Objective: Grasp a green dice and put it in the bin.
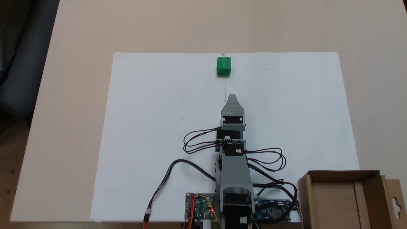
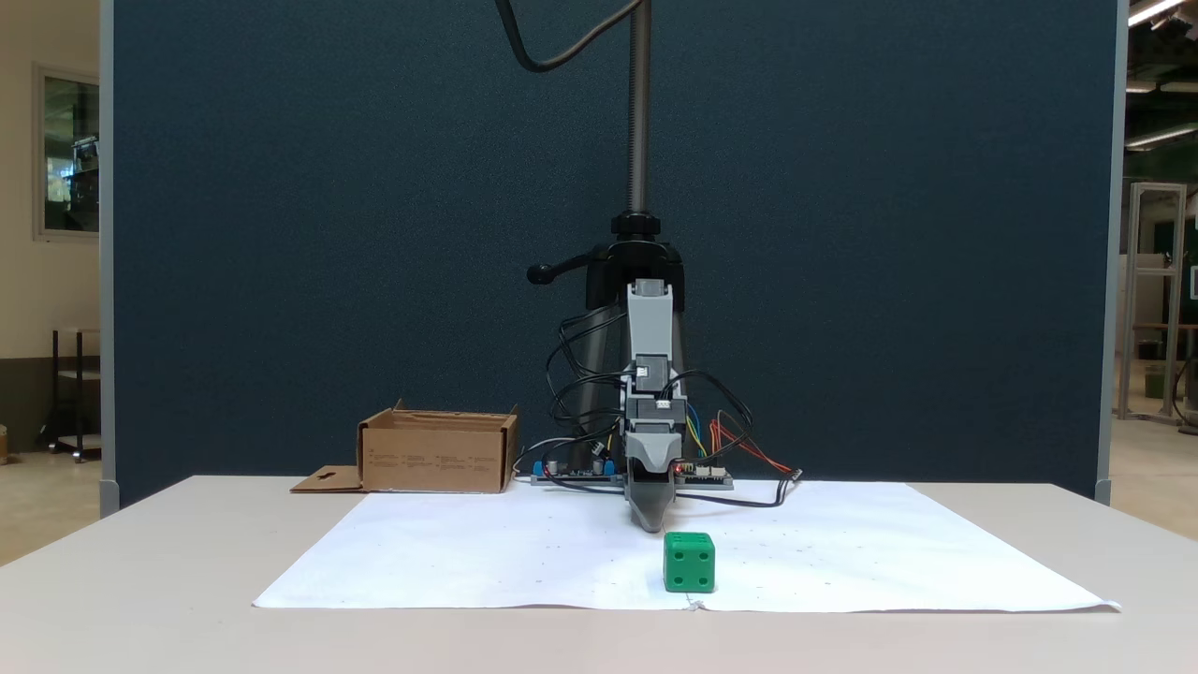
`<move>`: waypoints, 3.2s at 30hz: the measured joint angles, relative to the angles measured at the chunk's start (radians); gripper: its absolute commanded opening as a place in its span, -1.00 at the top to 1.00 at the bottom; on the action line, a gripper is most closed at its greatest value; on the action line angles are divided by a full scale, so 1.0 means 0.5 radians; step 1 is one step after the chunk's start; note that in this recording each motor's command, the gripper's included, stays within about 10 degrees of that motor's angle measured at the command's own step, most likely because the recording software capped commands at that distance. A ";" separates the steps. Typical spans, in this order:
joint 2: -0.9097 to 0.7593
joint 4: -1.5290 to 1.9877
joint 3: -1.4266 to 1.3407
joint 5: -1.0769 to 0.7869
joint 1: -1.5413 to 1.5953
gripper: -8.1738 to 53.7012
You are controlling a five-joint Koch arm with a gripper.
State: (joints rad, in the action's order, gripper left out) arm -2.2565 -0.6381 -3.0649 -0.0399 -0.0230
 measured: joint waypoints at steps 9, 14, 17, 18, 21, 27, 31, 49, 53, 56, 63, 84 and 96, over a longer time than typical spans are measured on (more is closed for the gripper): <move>0.000 -0.454 0.021 0.000 -0.058 -0.63; 0.000 -0.724 0.021 0.000 -0.083 -0.63; 0.000 -0.890 0.021 0.000 -0.092 -0.64; 0.000 -0.933 0.021 0.000 -0.092 -0.64; 0.000 -1.034 0.021 0.000 -0.092 -0.63; 0.000 -1.200 0.021 0.000 -0.092 -0.62; 0.000 -1.227 0.067 0.000 -0.095 -0.52; 0.000 0.439 1.037 0.003 -0.067 -0.53; 0.000 0.957 1.292 0.003 -0.067 -0.53; 0.003 1.319 1.571 0.003 -0.067 -0.53; 0.147 2.120 2.350 0.006 -0.067 -0.59; 1.644 4.044 4.421 0.132 0.037 -0.57; 2.056 4.163 4.771 0.252 0.046 -0.57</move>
State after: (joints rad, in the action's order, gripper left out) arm -1.2287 1.4435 -0.6796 0.0859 0.0000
